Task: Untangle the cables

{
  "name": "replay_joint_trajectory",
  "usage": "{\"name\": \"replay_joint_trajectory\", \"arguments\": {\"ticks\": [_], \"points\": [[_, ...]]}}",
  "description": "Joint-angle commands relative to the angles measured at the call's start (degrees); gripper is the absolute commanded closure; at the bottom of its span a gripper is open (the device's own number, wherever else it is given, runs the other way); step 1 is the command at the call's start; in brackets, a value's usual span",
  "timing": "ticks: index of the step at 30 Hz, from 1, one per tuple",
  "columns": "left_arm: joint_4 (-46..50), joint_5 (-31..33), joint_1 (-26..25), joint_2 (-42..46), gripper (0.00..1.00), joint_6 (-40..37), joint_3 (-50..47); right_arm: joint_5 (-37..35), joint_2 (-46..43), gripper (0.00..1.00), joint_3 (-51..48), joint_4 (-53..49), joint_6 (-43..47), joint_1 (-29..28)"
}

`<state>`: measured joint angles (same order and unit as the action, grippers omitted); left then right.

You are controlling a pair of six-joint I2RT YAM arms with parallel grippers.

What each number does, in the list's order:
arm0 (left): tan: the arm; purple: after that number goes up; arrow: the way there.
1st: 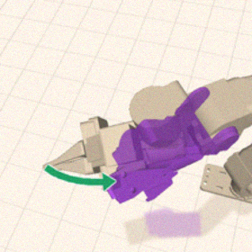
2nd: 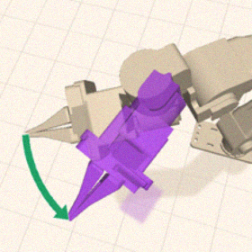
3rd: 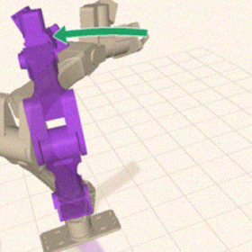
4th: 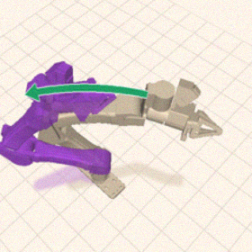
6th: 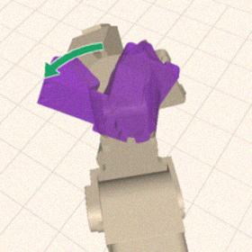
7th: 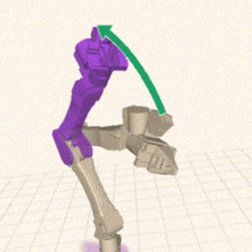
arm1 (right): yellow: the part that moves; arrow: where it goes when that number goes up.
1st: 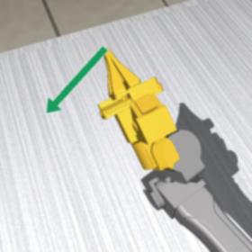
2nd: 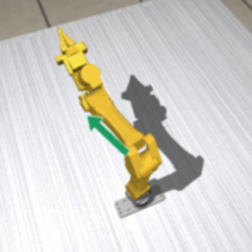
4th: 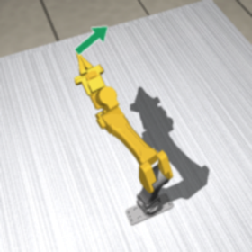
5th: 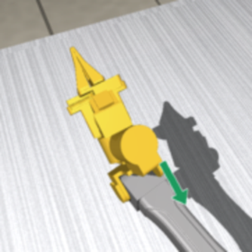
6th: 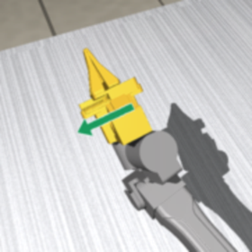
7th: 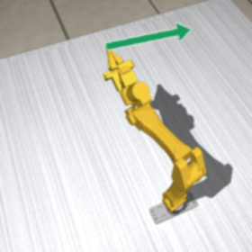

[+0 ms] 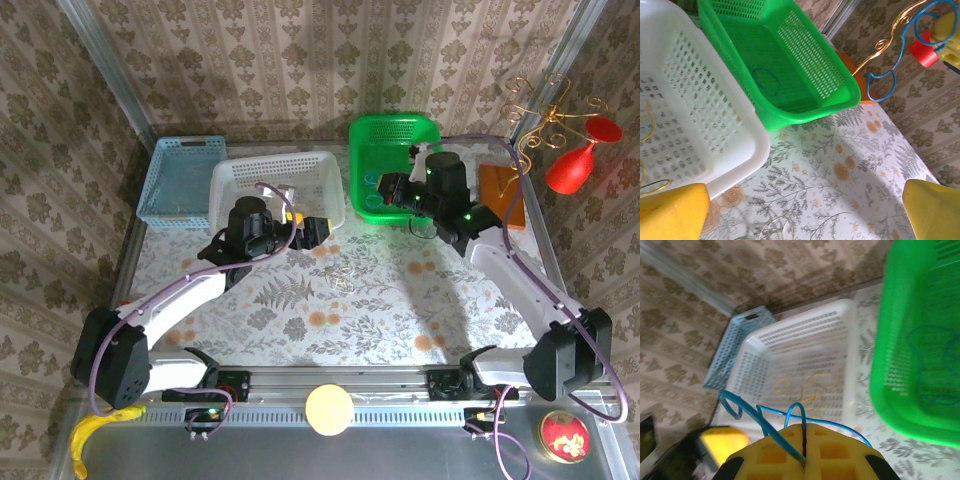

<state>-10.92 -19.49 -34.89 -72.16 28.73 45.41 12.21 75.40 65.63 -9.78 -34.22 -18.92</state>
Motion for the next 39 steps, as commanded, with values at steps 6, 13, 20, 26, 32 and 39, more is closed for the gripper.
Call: {"name": "replay_joint_trajectory", "arguments": {"ticks": [6, 13, 20, 26, 32, 39], "points": [[2.74, 2.32, -0.35, 0.81, 0.0, -2.62, 1.27, -8.67, 8.9, 1.0, 5.47, -2.12, 4.11, 2.58], [2.74, 2.2, -0.42, 0.92, 0.0, -1.68, 0.91, -12.03, 18.84, 0.96, 11.46, -4.09, 5.98, 3.0], [3.53, 2.47, -0.88, 1.71, 0.0, -1.62, 0.4, -10.29, 22.62, 0.47, 14.16, -7.97, 8.88, 2.66], [4.03, 4.62, -0.88, 2.53, 0.0, -1.09, -0.82, -5.26, 13.79, 0.47, 6.14, -6.65, 6.95, -0.6], [5.41, 8.7, -0.8, 2.99, 0.0, 0.12, -1.56, -4.64, 5.77, 0.47, -6.6, -5.13, 4.36, -8.62], [5.91, 8.92, -0.85, 2.71, 0.0, 0.62, -1.11, -6.34, 4.66, 0.46, -17.65, -2.27, 3.26, -16.1]]}}
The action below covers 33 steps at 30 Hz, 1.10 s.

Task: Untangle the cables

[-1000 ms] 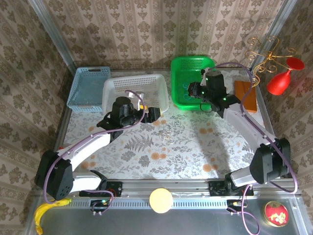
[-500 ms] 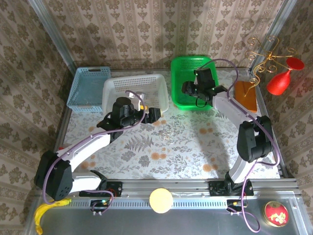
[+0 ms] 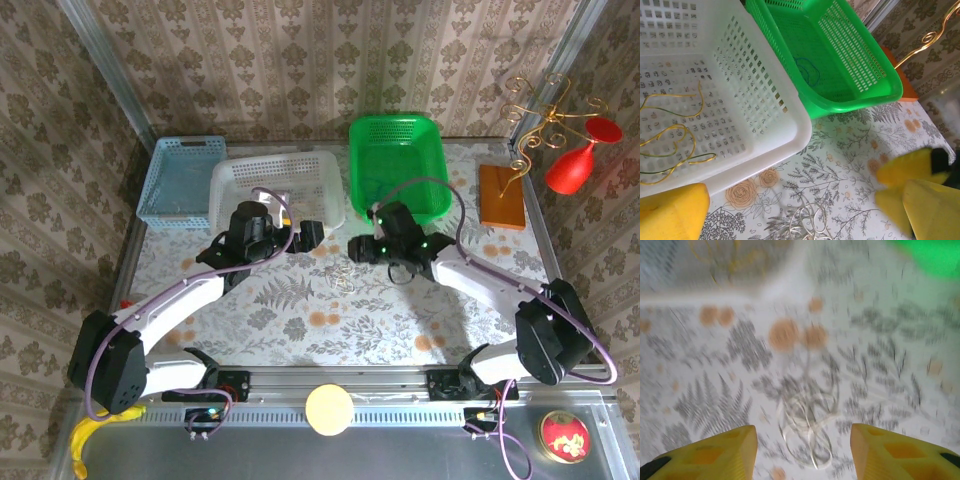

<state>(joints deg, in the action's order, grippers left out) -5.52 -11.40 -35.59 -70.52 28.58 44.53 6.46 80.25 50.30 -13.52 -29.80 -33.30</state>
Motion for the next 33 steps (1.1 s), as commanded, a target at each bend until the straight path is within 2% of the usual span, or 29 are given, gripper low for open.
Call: {"name": "replay_joint_trajectory", "arguments": {"ticks": [1, 8, 26, 33], "points": [[0.34, 0.77, -0.16, 1.09, 0.0, 0.84, -0.24, -0.5, 0.26, 0.45, -2.93, 1.71, -1.24, -2.45], [0.57, 0.99, -0.09, 0.91, 0.0, 0.87, 0.01, -1.43, 3.49, 0.44, -4.8, 4.02, -1.98, -5.98], [1.3, 1.2, -0.05, 0.84, 0.0, 0.52, 0.64, -3.21, 8.74, 0.47, -2.59, 3.31, 0.03, -6.95], [1.46, 1.07, -0.08, 1.05, 0.0, 0.43, 0.62, -2.66, 12.7, 0.55, -0.94, 4.56, 0.31, -7.04]]}}
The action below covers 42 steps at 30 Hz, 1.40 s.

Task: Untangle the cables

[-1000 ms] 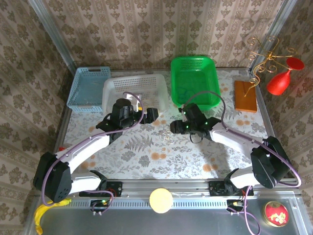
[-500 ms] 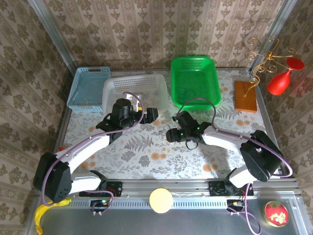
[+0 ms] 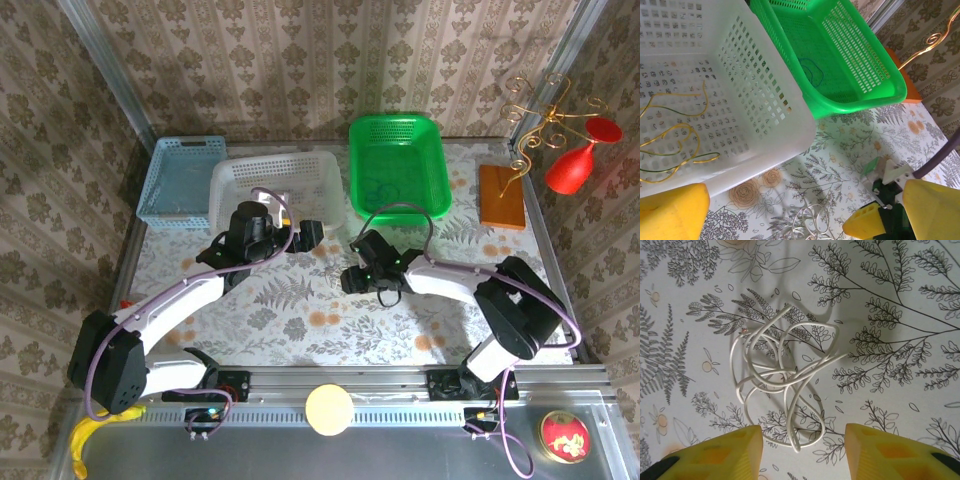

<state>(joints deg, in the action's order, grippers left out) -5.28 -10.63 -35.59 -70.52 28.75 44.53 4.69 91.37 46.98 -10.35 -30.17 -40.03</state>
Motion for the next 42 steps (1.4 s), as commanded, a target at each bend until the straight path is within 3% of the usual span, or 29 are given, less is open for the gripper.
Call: {"name": "replay_joint_trajectory", "arguments": {"ticks": [1, 3, 7, 18, 24, 32, 42], "points": [[1.22, 0.2, -0.04, 1.17, 0.0, 0.23, 0.53, -0.86, 2.07, 0.57, 2.78, 1.38, 0.73, -0.3], [1.16, 0.24, -0.02, 1.18, 0.0, 0.36, 0.46, -0.69, 3.04, 0.68, 3.49, 1.42, 1.07, -0.31], [1.09, 0.16, 0.01, 1.33, 0.0, 0.51, 0.1, -0.65, 1.8, 1.0, 3.95, -0.13, 2.25, -0.15], [-1.34, -0.49, 0.18, 1.31, 0.0, 1.84, -2.05, 4.04, -21.33, 1.0, 3.84, -3.82, -1.6, 4.89], [-3.92, -2.29, 0.17, 1.43, 0.0, 2.92, -3.02, 9.56, -24.61, 1.0, 5.61, -2.24, -5.05, 8.76], [-10.56, -7.03, -0.31, 1.11, 0.0, 5.83, -4.63, 12.14, -25.59, 1.0, 6.47, -0.24, -7.72, 9.79], [-22.25, -10.99, -0.38, -3.31, 0.25, 12.22, -5.17, 15.03, -26.81, 1.0, 5.71, 3.58, -11.93, 9.8]]}}
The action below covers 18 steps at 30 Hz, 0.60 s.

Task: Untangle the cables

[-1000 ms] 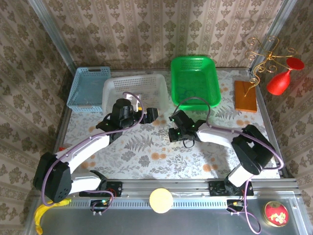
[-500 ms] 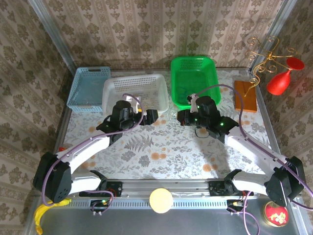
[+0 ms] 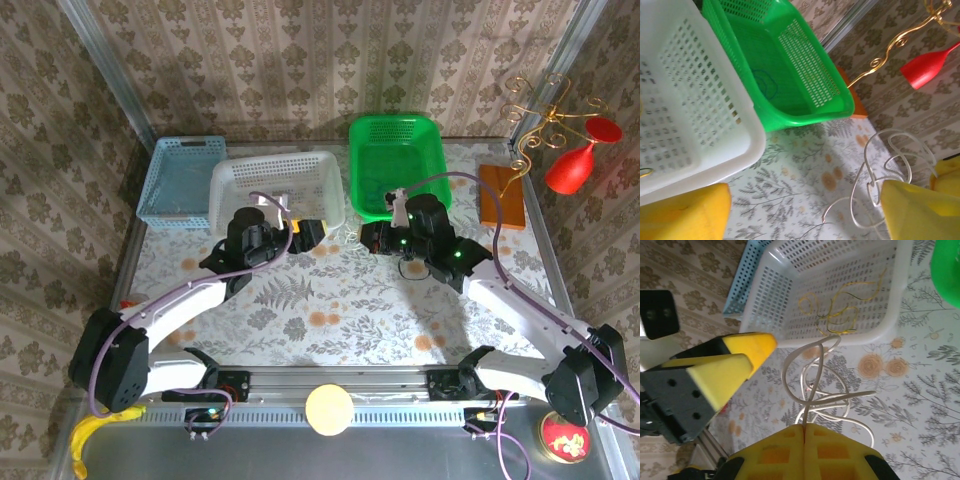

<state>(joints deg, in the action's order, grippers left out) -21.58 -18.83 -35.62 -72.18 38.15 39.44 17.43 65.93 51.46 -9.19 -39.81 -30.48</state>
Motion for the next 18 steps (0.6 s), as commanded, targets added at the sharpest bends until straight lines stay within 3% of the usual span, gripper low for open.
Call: {"name": "replay_joint_trajectory", "arguments": {"ticks": [1, 14, 18], "points": [[-6.82, -3.4, -0.41, -2.18, 0.27, 3.19, 0.02, 2.42, -1.5, 1.0, 1.2, 2.79, -2.53, 0.27], [-15.94, -5.78, -3.32, -6.51, 0.4, 5.53, -0.15, 3.31, -1.6, 1.0, 2.05, 4.18, -3.69, 0.25], [-17.62, -5.87, -4.19, -8.0, 0.49, 6.12, 0.25, 3.31, -1.76, 1.0, 2.1, 4.23, -3.69, 0.25]]}}
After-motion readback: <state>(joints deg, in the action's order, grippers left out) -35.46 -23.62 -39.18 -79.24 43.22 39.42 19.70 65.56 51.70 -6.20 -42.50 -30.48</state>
